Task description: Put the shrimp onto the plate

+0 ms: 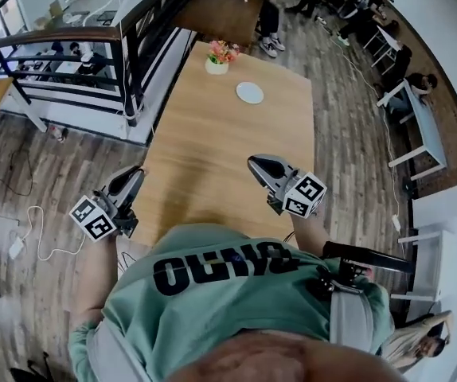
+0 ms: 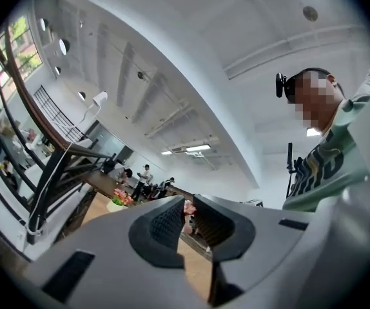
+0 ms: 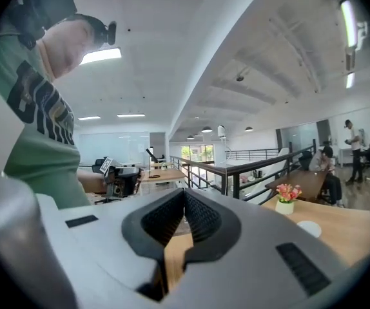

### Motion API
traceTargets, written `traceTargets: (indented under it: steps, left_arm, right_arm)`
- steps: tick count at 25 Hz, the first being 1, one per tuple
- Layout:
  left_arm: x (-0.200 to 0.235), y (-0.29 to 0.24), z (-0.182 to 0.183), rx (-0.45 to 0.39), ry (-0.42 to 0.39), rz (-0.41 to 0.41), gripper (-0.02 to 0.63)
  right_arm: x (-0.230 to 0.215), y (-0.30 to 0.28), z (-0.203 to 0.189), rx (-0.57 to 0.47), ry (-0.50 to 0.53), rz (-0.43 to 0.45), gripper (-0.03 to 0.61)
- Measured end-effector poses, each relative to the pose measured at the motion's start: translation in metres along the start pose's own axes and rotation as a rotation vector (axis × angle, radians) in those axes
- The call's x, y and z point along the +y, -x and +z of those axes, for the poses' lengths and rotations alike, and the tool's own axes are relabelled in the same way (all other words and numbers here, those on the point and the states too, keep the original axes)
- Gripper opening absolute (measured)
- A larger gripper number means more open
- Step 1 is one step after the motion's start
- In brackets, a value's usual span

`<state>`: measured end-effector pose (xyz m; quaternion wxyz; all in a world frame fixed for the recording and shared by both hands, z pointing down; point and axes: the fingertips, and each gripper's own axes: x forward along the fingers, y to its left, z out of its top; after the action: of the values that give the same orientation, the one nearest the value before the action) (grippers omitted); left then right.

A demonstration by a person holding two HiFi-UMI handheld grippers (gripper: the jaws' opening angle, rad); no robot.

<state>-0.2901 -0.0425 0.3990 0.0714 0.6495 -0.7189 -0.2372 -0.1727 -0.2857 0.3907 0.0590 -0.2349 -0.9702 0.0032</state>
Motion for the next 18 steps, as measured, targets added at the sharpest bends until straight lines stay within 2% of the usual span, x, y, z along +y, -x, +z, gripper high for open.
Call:
traceTargets:
  steps: [2,3,5,9,12,15,18]
  left_arm:
    - [-0.006,-0.010,-0.005,-0.020,-0.026,0.103,0.048]
    - [-0.014,-0.019,-0.012,-0.024,-0.021,0.129,0.048]
    - [-0.027,-0.049,-0.034,-0.002,0.001,0.132,0.048]
    - [-0.032,-0.095,-0.063,0.081,0.035,0.131,0.048]
    - [-0.019,-0.098,-0.059,0.111,0.042,0.093,0.048]
    - [0.006,-0.096,-0.064,0.148,0.052,0.020,0.048]
    - [0.032,-0.096,-0.057,0.142,0.042,-0.042,0.048]
  right_arm:
    - [-0.024,-0.005,-0.021,-0.024,-0.025,0.093,0.008]
    - [-0.035,-0.001,-0.029,-0.031,-0.034,0.128,0.008]
    - [-0.062,0.011,-0.037,-0.036,-0.024,0.167,0.008]
    - [-0.100,0.011,-0.048,-0.078,-0.052,0.180,0.008]
    - [-0.089,-0.002,-0.066,-0.088,-0.101,0.142,0.008]
    - [-0.078,-0.009,-0.090,-0.051,-0.138,0.054,0.008]
    - [-0.072,-0.012,-0.091,-0.022,-0.139,-0.019,0.008]
